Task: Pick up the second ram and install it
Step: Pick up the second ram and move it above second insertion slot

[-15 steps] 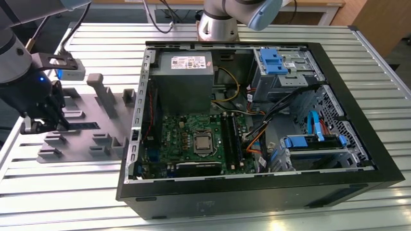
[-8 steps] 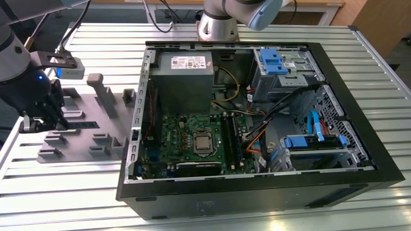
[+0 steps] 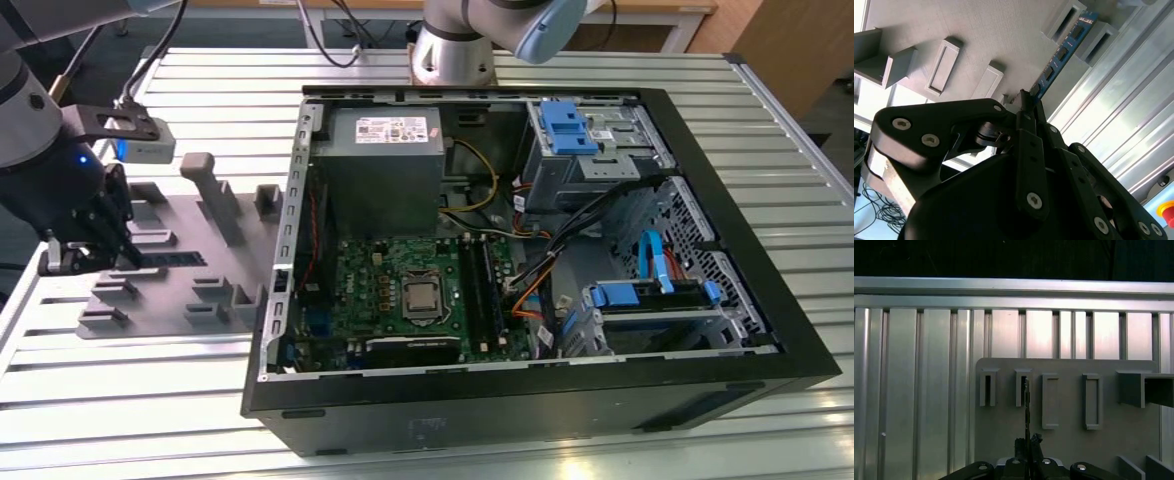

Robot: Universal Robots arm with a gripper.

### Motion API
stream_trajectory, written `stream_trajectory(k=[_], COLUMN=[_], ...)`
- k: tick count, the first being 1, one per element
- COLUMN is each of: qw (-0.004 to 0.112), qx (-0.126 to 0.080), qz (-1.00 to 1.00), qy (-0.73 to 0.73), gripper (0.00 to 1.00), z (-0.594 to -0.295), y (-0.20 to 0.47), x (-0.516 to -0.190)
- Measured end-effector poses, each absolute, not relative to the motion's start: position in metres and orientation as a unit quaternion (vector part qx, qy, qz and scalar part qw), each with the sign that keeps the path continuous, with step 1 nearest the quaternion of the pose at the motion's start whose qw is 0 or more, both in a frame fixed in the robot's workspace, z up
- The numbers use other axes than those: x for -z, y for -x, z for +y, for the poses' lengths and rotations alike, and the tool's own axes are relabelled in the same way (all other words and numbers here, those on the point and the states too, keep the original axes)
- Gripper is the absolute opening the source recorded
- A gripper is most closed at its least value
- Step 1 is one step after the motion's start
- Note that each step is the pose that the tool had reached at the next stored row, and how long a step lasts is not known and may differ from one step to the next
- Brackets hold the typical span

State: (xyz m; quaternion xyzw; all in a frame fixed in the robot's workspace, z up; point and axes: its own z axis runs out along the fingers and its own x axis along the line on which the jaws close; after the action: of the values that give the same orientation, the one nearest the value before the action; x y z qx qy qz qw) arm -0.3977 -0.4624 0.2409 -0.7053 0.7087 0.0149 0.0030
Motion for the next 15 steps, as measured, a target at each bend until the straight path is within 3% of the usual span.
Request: stream_trajectory(k=[15], qw=[0.003], qx=[-0.015], qz=[0.709], qy=[0.705], gripper=[0.14], z=[-0.4624], y=[0.3977], x=[-0.2482])
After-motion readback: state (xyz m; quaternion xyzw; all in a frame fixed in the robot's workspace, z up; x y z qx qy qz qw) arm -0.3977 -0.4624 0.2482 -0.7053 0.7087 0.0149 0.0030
